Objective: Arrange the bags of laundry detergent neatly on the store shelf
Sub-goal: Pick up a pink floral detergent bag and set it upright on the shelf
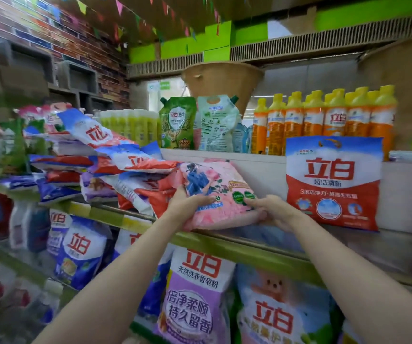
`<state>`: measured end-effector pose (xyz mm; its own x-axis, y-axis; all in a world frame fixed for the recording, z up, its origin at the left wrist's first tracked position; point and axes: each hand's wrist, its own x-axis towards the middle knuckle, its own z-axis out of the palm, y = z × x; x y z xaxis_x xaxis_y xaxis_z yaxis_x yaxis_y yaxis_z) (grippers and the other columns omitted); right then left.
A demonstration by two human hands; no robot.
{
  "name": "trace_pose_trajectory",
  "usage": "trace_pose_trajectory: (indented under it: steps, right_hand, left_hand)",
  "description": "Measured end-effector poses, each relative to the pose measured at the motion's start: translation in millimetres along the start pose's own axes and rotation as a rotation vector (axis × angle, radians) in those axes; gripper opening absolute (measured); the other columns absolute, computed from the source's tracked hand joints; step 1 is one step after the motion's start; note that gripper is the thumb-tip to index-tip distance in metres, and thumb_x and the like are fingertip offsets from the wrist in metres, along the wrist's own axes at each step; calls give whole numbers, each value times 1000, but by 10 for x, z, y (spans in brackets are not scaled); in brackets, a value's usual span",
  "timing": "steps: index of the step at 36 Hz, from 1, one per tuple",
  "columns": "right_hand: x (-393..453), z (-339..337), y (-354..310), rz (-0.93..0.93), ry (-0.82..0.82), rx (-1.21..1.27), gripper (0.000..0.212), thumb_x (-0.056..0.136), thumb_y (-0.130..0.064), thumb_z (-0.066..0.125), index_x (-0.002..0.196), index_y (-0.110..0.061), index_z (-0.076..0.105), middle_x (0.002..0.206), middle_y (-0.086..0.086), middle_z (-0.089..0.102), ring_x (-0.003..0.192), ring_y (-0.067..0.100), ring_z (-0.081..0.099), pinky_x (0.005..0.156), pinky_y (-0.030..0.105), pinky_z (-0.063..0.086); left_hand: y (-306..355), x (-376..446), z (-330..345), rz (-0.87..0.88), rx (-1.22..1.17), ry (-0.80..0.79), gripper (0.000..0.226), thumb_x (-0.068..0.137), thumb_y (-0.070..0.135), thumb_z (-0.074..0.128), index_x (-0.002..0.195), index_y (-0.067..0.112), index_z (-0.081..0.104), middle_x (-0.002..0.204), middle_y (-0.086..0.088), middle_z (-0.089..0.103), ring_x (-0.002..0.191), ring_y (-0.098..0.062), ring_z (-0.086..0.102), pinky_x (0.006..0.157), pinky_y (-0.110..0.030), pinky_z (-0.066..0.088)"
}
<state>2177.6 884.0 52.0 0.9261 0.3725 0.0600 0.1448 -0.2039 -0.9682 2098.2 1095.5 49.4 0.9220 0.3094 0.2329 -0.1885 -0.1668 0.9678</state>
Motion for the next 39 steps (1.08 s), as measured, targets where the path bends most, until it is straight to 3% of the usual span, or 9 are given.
trace_pose_trajectory:
  steps: [9, 12, 15, 22, 26, 30, 33, 35, 39]
  right_hand:
    - [-512, -292, -136, -46, 106, -88, 32, 77, -27, 75, 89, -1, 63, 90, 19, 69, 73, 29, 64, 78, 47, 56]
    - [-670, -482, -142, -24, 129, -124, 47, 72, -34, 78, 100, 0, 63, 93, 20, 71, 65, 29, 65, 74, 48, 57]
    - [-840, -732, -115, -30, 169, -60, 66, 59, -37, 84, 108, 1, 61, 96, 23, 71, 76, 37, 69, 72, 56, 56]
    - [-1533, -1382, -185, -161, 305, 104, 14, 83, -15, 67, 74, -11, 58, 40, -6, 59, 37, 2, 56, 42, 18, 48]
    - [-2122, -1820, -199, -187, 424, 62, 7, 84, -15, 67, 84, -8, 62, 41, -5, 59, 34, 5, 52, 44, 23, 49]
    - [-2684, -2339, -81, -225, 651, -15, 43, 73, -19, 79, 106, -1, 60, 76, 11, 68, 47, 11, 61, 43, 23, 47]
    - [-3052, -2717, 43, -272, 785, -26, 73, 55, -26, 89, 113, -4, 51, 116, 18, 63, 89, 22, 69, 65, 37, 58]
    - [-3264, -3006, 147, -269, 838, -45, 90, 43, -37, 93, 116, -5, 52, 120, 17, 62, 104, 34, 62, 82, 49, 53]
    - [-3617, -3535, 453, -236, 908, -164, 101, 35, -51, 92, 115, -5, 52, 115, 12, 64, 102, 33, 63, 81, 52, 54]
  left_hand:
    - [82, -126, 234, 73, 10, -97, 94, 52, 28, 87, 134, 13, 44, 122, -2, 63, 106, -20, 62, 103, -38, 44]
    - [193, -209, 435, 118, 53, -126, 85, 70, 20, 80, 141, 8, 33, 131, -4, 52, 114, -20, 53, 101, -31, 39]
    - [371, -300, 658, 199, 103, -133, 102, 56, 34, 84, 142, 12, 34, 134, -4, 53, 119, -23, 54, 106, -39, 41]
    - [741, -335, 1446, 362, -23, -243, 127, 26, 46, 93, 137, 13, 41, 132, -11, 57, 118, -28, 57, 100, -49, 47]
    - [968, -773, 2010, 395, -9, -301, 101, 59, 15, 88, 143, 6, 31, 143, -12, 44, 130, -28, 45, 88, -26, 52]
    - [1055, -1131, 2630, 542, 96, -304, 56, 75, 14, 78, 123, 1, 51, 109, -2, 61, 107, -21, 59, 71, -13, 44]
    - [1070, -1401, 3084, 572, 91, -397, 48, 76, 14, 76, 116, 1, 53, 109, -12, 64, 100, -21, 61, 82, -29, 52]
    - [1100, -1614, 3375, 572, 96, -436, 34, 79, 12, 74, 104, 3, 54, 101, -14, 62, 93, -22, 59, 71, -26, 51]
    - [1129, -1865, 3924, 538, 72, -564, 42, 82, 7, 70, 115, -11, 51, 109, -28, 59, 104, -36, 60, 74, -31, 57]
